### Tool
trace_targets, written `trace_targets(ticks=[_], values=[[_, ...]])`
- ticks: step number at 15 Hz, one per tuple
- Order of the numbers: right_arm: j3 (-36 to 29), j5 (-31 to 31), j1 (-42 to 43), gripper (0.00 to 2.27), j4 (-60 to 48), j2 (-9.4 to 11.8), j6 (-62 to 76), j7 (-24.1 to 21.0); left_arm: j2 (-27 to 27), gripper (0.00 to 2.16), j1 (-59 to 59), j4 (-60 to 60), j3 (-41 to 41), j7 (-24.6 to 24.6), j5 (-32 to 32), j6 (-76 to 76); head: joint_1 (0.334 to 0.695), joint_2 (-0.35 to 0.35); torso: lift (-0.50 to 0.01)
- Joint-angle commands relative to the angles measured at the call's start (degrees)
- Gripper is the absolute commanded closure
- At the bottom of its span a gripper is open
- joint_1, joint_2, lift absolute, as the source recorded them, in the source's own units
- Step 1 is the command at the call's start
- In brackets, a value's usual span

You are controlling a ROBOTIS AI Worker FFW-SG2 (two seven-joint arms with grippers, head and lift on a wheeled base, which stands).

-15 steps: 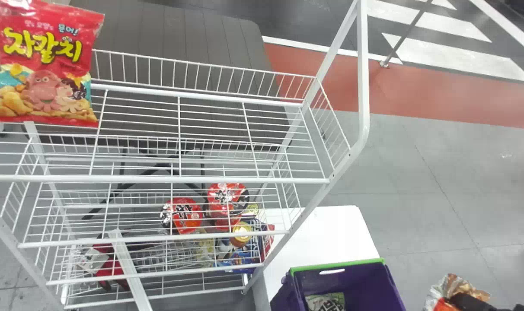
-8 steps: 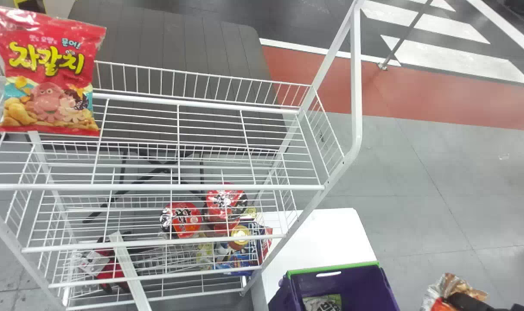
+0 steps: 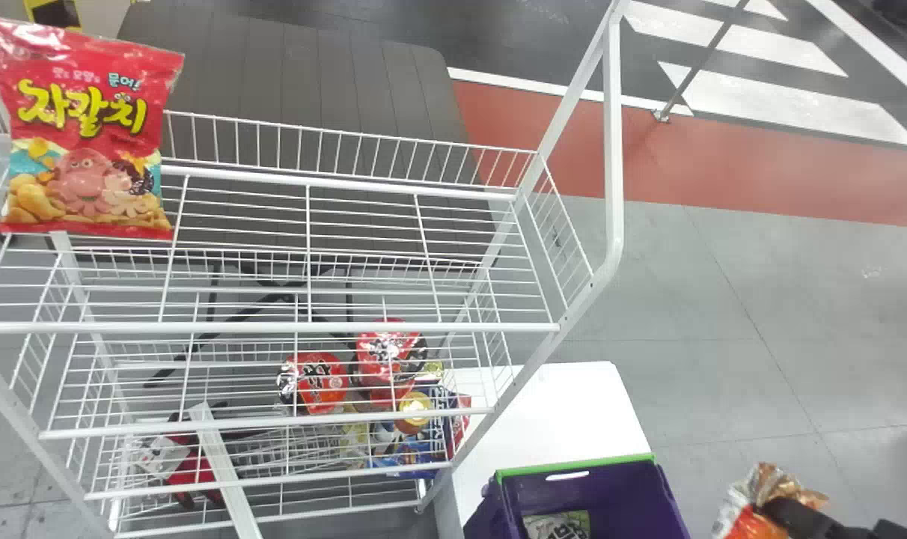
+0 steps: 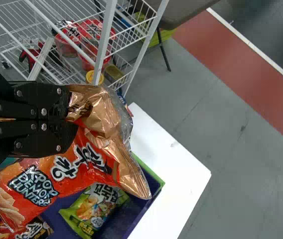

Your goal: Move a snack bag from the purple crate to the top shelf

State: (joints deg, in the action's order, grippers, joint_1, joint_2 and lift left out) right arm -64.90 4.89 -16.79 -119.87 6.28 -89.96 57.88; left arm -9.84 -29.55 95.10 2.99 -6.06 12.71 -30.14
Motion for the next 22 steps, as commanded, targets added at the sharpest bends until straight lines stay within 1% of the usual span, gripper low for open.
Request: trace_targets(ticks=[1, 3, 4, 5, 6, 7, 9, 10, 12, 13, 14, 15, 17, 18, 19, 20, 21, 22], values=[[2.5, -1.46, 0.09, 2.25, -10.82, -3.73, -0.12, 0.48, -0.09, 0.08, -0.07, 0.17, -0.27, 0.0, -0.06, 0.04, 0.695, -0.35, 0.002], [6.63, -3.75, 0.61, 2.25, -20.75, -5.75, -0.12, 0.3, -0.09, 0.08, -0.33, 0.17, -0.53, 0.0, -0.06, -0.14, 0.695, -0.342, 0.002], [9.88, -4.27, 1.58, 2.25, -25.32, -6.33, -0.12, 0.04, -0.09, 0.08, -0.51, 0.17, -0.71, 0.0, -0.06, -0.14, 0.695, -0.311, 0.002], [12.52, -5.15, 2.46, 2.25, -28.75, -6.33, -0.12, -0.49, -0.09, 0.08, -0.59, 0.17, -0.71, 0.0, -0.06, -0.14, 0.695, -0.27, 0.002], [15.95, -5.77, 3.16, 2.25, -32.09, -6.33, -0.12, -1.98, -0.18, 0.08, -0.59, 0.08, -0.71, 0.0, -0.06, -0.14, 0.695, -0.235, 0.002], [19.99, -7.0, 3.25, 2.25, -35.25, -6.33, -0.12, -5.06, -0.18, 0.08, -0.68, 0.08, -0.71, -0.09, -0.06, -0.14, 0.695, -0.169, 0.002], [27.55, -9.11, 3.16, 2.25, -37.19, -6.33, -0.12, -10.25, -0.27, 0.08, -0.86, 0.17, -0.62, -0.35, -0.06, -0.31, 0.695, -0.105, 0.002], [30.8, -12.01, 3.16, 2.25, -37.63, -6.33, -0.12, -13.67, -0.36, 0.08, -0.95, 0.08, -0.62, -0.35, -0.06, -0.66, 0.695, -0.07, 0.002], [33.88, -21.94, 2.55, 2.25, -37.36, -6.33, -0.12, -21.14, -0.62, 0.08, -0.95, -0.09, -0.62, -0.53, 0.03, -0.66, 0.695, -0.005, 0.002], [36.08, -26.33, 1.93, 2.25, -36.92, -6.33, -0.12, -25.54, -0.8, 0.08, -0.95, -0.18, -0.62, -0.53, 0.03, -0.66, 0.695, 0.061, 0.002], [40.47, -27.39, 0.7, 2.25, -36.57, -6.33, -0.12, -29.23, -0.89, 0.08, -0.95, -0.09, -0.62, -0.53, 0.03, -0.66, 0.695, 0.091, 0.002], [45.13, -26.33, -1.14, 2.25, -36.4, -6.33, -0.12, -32.04, -0.89, 0.08, -0.95, -0.09, -0.71, -0.53, 0.03, -0.66, 0.695, 0.115, 0.002], [57.43, -20.71, -4.66, 2.25, -33.58, -6.33, -0.12, -35.65, -1.06, 0.08, -0.95, -0.27, -0.71, -0.62, 0.12, -0.66, 0.695, 0.179, 0.002], [60.95, -18.6, -4.31, 2.25, -32.27, -6.33, -0.12, -35.82, -1.15, 0.08, -0.95, -0.44, -0.62, -0.62, 0.21, -1.01, 0.695, 0.248, 0.002], [63.67, -17.9, -3.34, 2.25, -31.04, -6.33, -0.12, -36.0, -1.33, 0.08, -0.95, -0.62, -0.62, -0.7, 0.29, -1.19, 0.695, 0.288, 0.002], [65.34, -18.69, -1.93, 2.25, -30.33, -6.33, -0.12, -36.35, -1.33, 0.08, -0.95, -0.71, -0.53, -0.7, 0.38, -1.54, 0.695, 0.322, 0.002], [66.57, -19.21, -0.7, 2.25, -30.16, -6.33, -0.12, -37.67, -1.33, 0.08, -1.03, -0.71, -0.44, -0.79, 0.47, -1.72, 0.695, 0.346, 0.002], [67.8, -19.57, 0.7, 2.25, -29.54, -6.33, -0.12, -39.51, -1.33, 0.08, -1.03, -0.88, -0.44, -0.79, 0.47, -1.89, 0.695, 0.35, 0.002]])
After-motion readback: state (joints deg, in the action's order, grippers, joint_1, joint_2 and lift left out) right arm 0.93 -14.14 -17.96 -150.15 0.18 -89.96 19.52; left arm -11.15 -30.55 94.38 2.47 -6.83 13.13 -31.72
